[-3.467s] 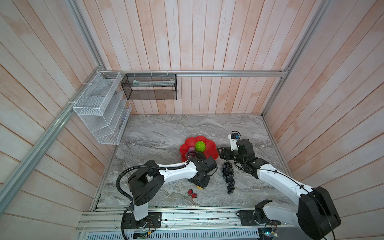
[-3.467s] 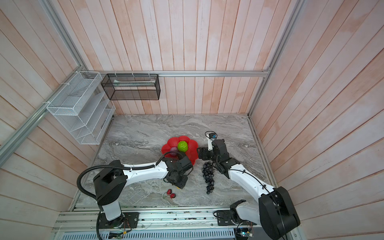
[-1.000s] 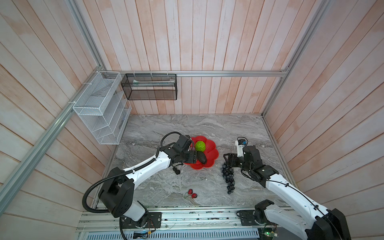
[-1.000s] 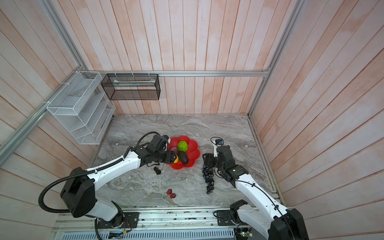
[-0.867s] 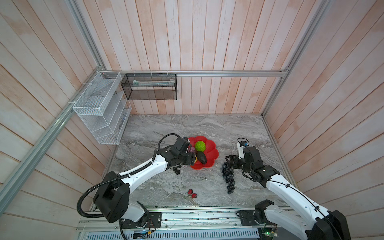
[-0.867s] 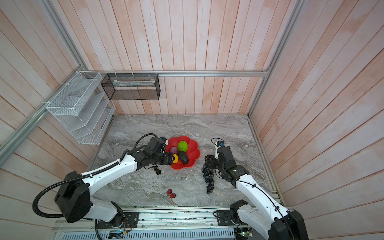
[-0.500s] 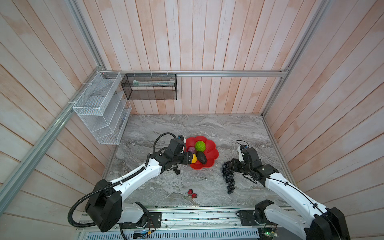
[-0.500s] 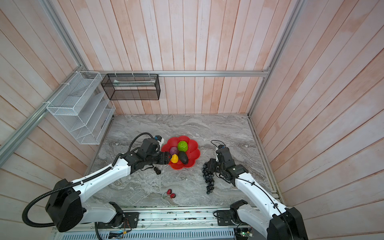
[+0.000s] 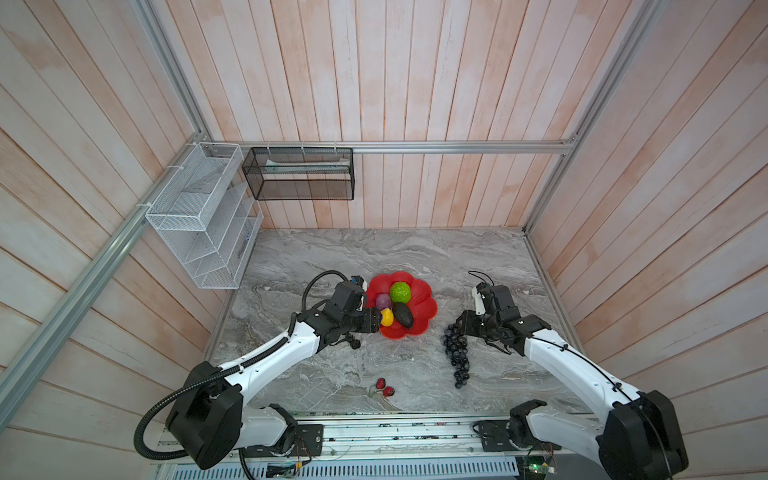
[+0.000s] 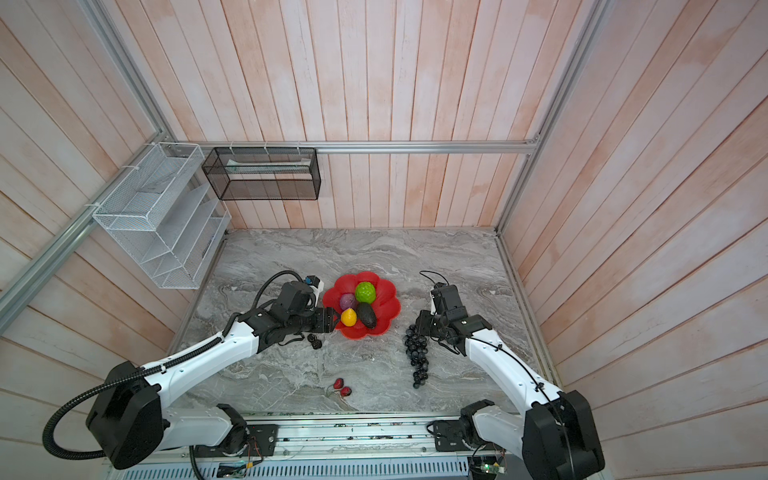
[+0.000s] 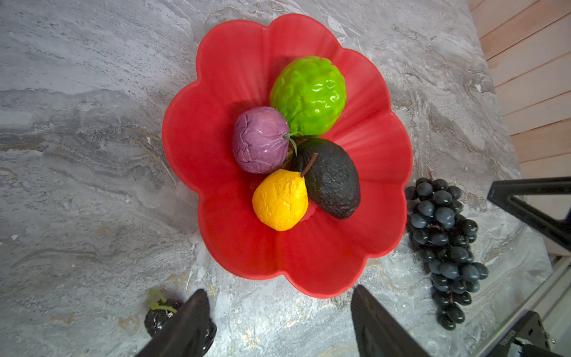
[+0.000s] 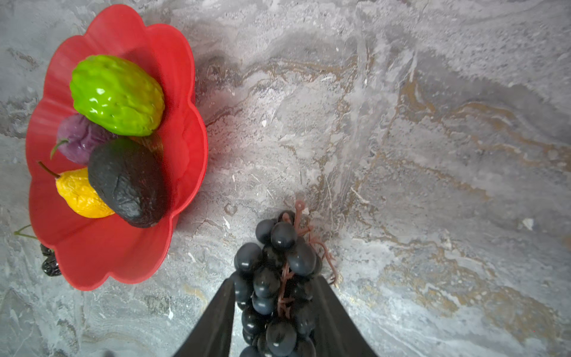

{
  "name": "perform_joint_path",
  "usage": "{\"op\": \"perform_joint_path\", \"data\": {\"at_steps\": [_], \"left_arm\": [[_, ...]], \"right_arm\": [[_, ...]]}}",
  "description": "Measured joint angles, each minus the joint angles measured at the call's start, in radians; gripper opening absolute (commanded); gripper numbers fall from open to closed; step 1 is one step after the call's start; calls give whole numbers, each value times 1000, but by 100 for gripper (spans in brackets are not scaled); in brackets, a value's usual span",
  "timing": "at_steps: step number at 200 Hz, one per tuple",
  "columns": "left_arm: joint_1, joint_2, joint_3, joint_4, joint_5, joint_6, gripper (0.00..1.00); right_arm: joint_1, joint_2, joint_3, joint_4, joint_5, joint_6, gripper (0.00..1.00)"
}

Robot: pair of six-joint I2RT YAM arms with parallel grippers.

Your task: Place and organize the fake fruits in the fruit bowl

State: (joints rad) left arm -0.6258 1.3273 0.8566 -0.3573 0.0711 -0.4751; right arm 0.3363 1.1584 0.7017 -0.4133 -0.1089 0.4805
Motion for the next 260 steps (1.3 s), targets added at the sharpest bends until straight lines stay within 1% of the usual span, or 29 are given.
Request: {"op": "perform_joint_path", "data": {"at_steps": [24,50,106,149,199,213,226,237,260], "left_arm": [[4,0,0,0,1,0,75],[4,2,0,-1,2,-3,75],[8,70,35,-22,3,-7,75],[17,115,99,-42,4,-7,75],[18,177,162,-66,26,-7,75],[18,187,165,-71,29,-7,75],[18,188,166,-77,32,-8,75],[18,188,166,-78,35,-8,75],[18,187,167,-85,37,-8,75]], "right_arm": [[-62,35,6,13,-51,-22,47],[-97,80,6,34,-112,-40,50],[-185,187,3,135,-249,-54,50],[-193,278,-2,207,-317,-61,49],[-193,320,-35,292,-378,-52,37],[-193,334,-36,320,-397,-46,31],[-193,355,-36,349,-419,-35,22],[-193,374,-36,373,-441,-31,21],[-188,389,-36,396,-467,-19,11]]}}
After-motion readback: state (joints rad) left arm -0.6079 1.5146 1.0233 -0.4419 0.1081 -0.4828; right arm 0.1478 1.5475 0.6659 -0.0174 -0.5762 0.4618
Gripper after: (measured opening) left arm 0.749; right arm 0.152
